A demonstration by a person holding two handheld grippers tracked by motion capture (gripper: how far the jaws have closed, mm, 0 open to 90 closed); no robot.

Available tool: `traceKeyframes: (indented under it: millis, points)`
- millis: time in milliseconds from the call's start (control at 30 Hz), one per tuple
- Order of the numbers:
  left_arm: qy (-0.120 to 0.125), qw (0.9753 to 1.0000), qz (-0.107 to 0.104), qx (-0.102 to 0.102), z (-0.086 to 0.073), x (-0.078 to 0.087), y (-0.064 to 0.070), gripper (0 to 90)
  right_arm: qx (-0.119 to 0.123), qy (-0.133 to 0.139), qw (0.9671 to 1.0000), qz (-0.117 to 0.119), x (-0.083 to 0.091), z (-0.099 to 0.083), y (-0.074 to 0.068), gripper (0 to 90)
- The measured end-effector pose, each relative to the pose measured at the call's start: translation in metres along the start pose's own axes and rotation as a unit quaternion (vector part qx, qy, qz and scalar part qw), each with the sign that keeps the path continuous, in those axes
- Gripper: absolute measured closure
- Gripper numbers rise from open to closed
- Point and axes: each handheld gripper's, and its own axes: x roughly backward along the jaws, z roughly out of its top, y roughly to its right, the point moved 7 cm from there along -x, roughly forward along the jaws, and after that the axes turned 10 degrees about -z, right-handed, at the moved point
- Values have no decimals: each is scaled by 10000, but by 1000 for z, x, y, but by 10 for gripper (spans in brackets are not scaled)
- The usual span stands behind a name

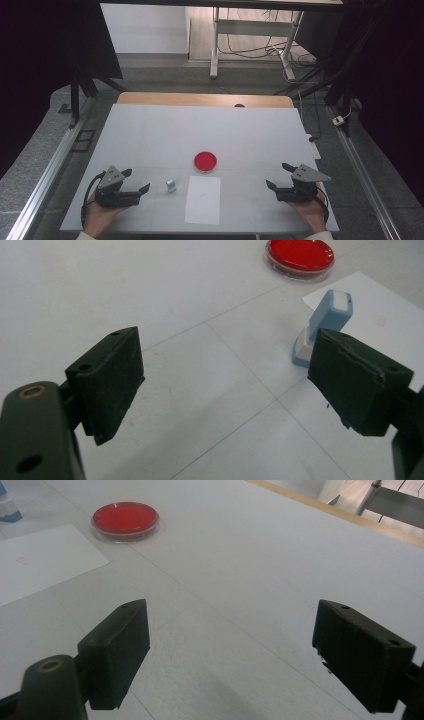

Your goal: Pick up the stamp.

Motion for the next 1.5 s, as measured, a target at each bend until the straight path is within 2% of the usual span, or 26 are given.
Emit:
traceKeyframes:
  millis: [133, 800, 1000, 1300, 1500]
  points:
    - [31, 10000, -34, 1, 1, 1, 0, 152, -50, 2, 9999, 92, 0, -1, -1, 181]
    - [53, 9997, -206, -103, 3, 6, 2, 189, 59, -37, 9999, 79, -1, -2, -4, 222]
    - [27, 9989, -363, -279, 8, 8, 4, 215, 57, -36, 9999, 116, -2, -2, -5, 227]
    - [-52, 9978, -510, -411, 19, 7, 11, 218, 77, -49, 9999, 127, -2, -2, -6, 231]
    - [-322, 9958, -652, -552, 32, 1, 21, 225, 83, -62, 9999, 127, -2, -2, -7, 234]
